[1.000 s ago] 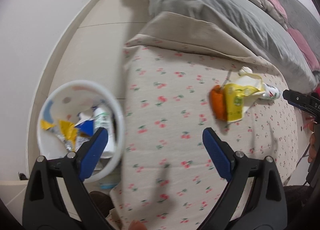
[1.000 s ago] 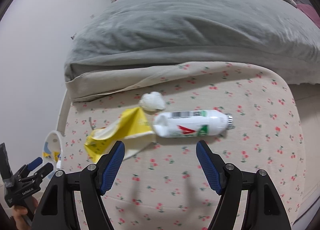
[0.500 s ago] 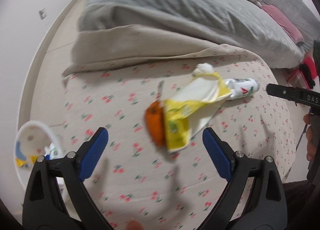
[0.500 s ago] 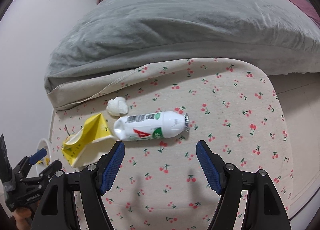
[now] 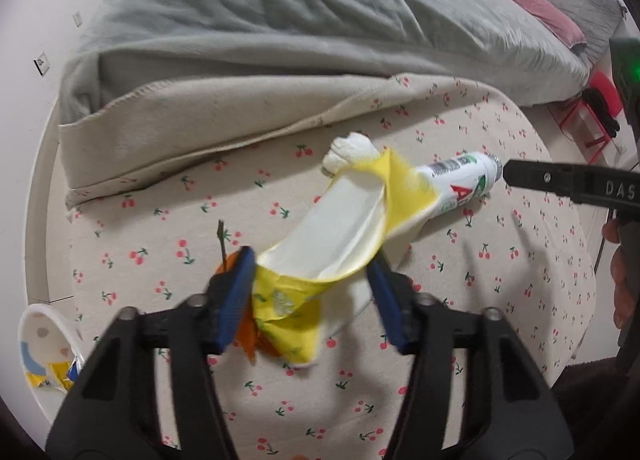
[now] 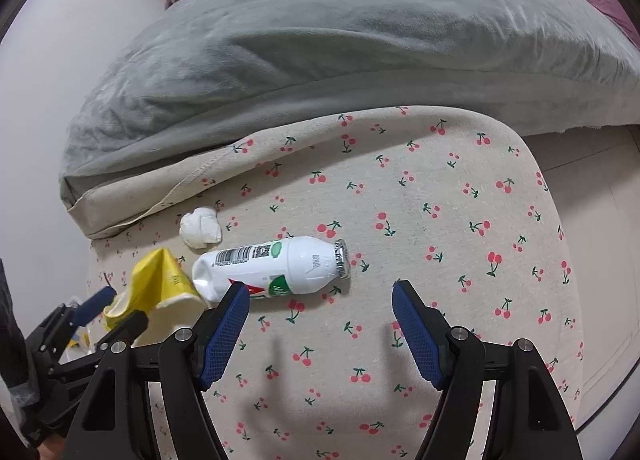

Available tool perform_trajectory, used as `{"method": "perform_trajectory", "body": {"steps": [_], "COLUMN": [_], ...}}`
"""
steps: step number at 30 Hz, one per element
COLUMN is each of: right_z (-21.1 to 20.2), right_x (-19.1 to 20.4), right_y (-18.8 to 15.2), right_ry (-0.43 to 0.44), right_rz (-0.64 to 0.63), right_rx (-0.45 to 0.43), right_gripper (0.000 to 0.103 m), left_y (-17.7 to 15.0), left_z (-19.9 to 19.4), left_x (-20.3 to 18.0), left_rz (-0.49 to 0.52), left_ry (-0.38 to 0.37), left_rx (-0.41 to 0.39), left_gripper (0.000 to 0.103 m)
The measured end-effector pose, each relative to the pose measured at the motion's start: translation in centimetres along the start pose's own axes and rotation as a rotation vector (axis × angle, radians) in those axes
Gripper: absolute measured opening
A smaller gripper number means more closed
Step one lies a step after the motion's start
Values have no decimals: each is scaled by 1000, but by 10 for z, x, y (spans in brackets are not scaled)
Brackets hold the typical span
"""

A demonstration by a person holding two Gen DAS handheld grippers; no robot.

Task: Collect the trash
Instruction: 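Grasp the yellow paper cup with the left gripper while the right approaches another white bottle, then grasp the second white AD bottle with the right gripper and lift it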

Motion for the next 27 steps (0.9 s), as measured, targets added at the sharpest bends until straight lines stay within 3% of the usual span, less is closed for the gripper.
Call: {"method": "perform_trajectory", "body": {"steps": [5,27], "right_z": [6,75], "right_x": [3,45], "right_y": [1,0], "right_ry": [7,86], "right_rz": [25,242], "right_rx": [13,93], "right_gripper": [75,75], "left_y": [-7,-29], "left_z": [4,-58], "left_x": [1,46], "left_rz": [-34,-148], "left_ry": [-32,16], "left_rx": [26,-107], "left_gripper": [18,16]}}
Point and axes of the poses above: each gripper's, at about its wrist camera, not at the fingertips, and z roughly the way its jaws point, x to its left, y to its top, the point moved 8 cm from there along z, roughly the way its jaws point, and after that the axes turned 14 degrees about z, right-handed, at the moved point
